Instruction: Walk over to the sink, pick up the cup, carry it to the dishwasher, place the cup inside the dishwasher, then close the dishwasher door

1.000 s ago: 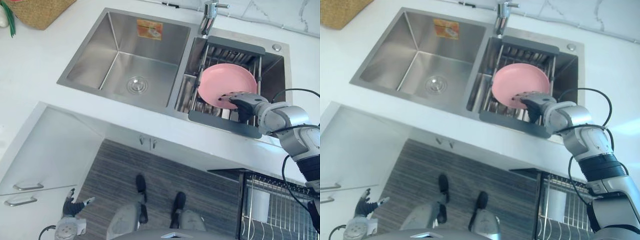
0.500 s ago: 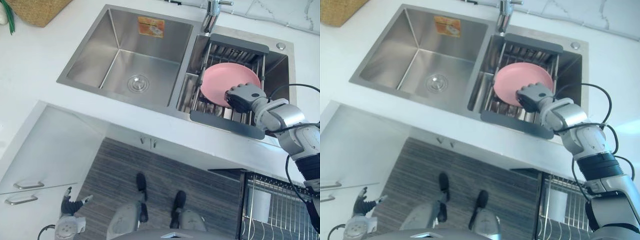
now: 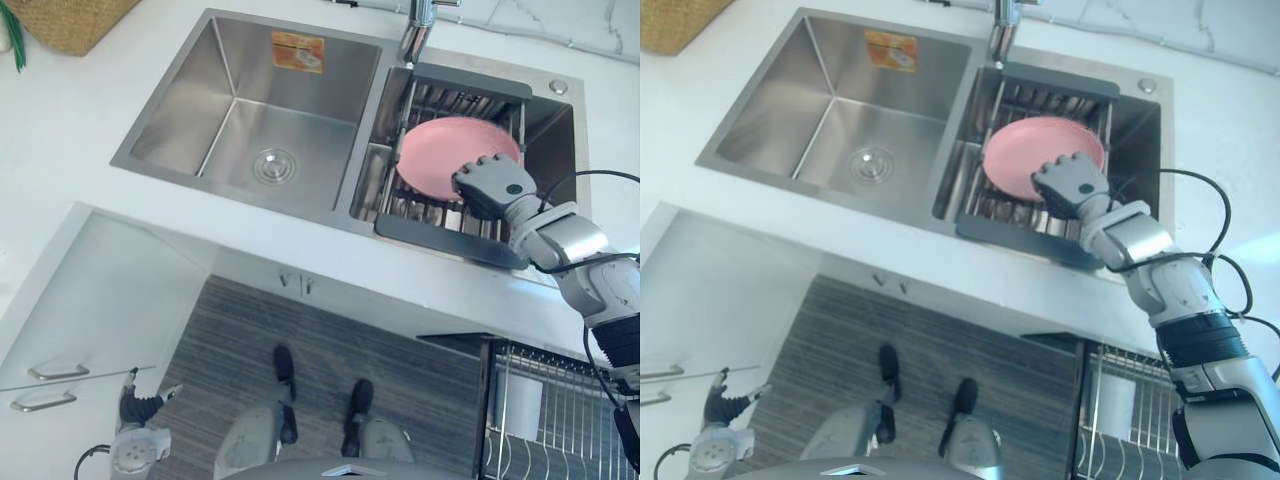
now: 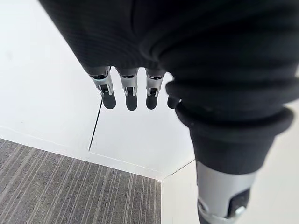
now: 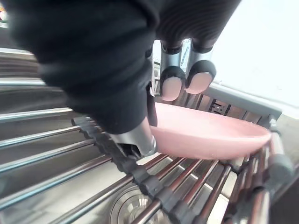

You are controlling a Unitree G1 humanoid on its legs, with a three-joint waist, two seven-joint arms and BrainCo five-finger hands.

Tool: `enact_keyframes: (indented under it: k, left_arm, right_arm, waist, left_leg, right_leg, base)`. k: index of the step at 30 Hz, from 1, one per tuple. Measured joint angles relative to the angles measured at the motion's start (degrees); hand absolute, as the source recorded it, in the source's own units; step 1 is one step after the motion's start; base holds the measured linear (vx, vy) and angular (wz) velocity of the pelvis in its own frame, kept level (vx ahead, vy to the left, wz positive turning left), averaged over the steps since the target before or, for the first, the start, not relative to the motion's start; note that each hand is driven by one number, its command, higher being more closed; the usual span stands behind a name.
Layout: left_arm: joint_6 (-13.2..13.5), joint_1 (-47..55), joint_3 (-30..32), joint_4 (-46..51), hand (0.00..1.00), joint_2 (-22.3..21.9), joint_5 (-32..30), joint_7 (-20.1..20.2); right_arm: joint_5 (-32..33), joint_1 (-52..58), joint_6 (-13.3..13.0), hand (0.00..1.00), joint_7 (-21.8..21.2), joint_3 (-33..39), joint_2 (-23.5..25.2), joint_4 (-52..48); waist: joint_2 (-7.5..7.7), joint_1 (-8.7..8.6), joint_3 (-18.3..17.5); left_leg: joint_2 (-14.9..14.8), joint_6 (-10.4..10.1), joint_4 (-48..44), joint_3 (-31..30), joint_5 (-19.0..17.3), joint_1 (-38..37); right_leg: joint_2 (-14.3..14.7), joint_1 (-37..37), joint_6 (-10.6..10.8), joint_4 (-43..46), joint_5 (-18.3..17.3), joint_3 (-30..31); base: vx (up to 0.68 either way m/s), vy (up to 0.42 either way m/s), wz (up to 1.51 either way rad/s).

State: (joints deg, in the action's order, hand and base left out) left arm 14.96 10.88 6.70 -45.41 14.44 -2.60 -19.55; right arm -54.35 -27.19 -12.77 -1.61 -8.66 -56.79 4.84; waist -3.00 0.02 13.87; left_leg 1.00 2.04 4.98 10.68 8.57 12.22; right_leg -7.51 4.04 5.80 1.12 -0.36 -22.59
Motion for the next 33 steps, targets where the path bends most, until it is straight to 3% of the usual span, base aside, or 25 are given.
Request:
enact_keyframes:
  k: [5, 20, 21, 27, 33]
  left_arm:
    - [0.49, 0.01, 0.00, -0.01, 0.00, -0.07, -0.97, -1.01]
    - [1.48, 0.30, 0.03, -0.09, 0.00, -1.51, -3.25, -1.35]
    - [1.48, 0.36, 0.06, -0.11, 0.00, -1.50, -3.25, -1.28]
    - [1.48, 1.90, 0.05, -0.23, 0.00, -1.50, -3.32, -1.24]
    - [1.48, 2.03, 0.00, -0.43, 0.00, -1.51, -4.24, -1.22]
  right_arm:
    - [-0.01, -0.01, 1.12, 1.00, 3.65, 4.91, 0.01, -2.01]
    - [1.21, 4.80, 0.00, 1.00, 3.23, 6.42, 2.32, -2.10]
    - [1.23, 5.12, -0.27, 0.00, 2.77, 6.94, 2.51, -2.24]
    - [1.64, 7.57, -0.94, 0.00, -1.62, 7.06, 4.64, -4.46]
    - [2.45, 8.58, -0.75, 0.00, -2.03, 6.81, 4.68, -4.27]
  waist:
    - [-0.08, -0.01, 0.04]
    - [-0.24, -0.68, -0.20]
    - [-0.20, -0.58, -0.23]
    - [0.43, -0.53, -1.15]
    - [0.65, -0.18, -2.07]
  left_leg:
    - [0.02, 0.00, -0.01, 0.00, 0.01, -0.01]
    - [0.12, -0.21, 0.01, -0.74, -0.15, -1.55]
    - [0.12, -0.21, 0.01, -0.73, -0.15, -1.55]
    - [0.12, 0.00, 0.00, -0.65, 0.06, -2.08]
    - [0.12, -0.29, 0.01, -0.94, -0.15, -2.39]
  right_leg:
    - [-0.01, -0.05, 0.02, -0.03, -0.07, -0.06]
    - [-0.07, -2.02, 0.12, 0.00, -0.37, -1.00]
    - [-0.08, -2.03, 0.12, 0.00, -0.36, -1.02]
    - [-0.07, -2.69, 0.13, -0.31, -0.37, -1.06]
    - [0.00, -3.10, 0.13, -0.45, -0.38, -1.20]
  base:
    - [0.00, 0.000, 0.00]
    - [0.00, 0.001, 0.02]
    - [0.00, 0.000, 0.00]
    - [0.02, -0.006, -0.01]
    - [0.01, -0.002, 0.00]
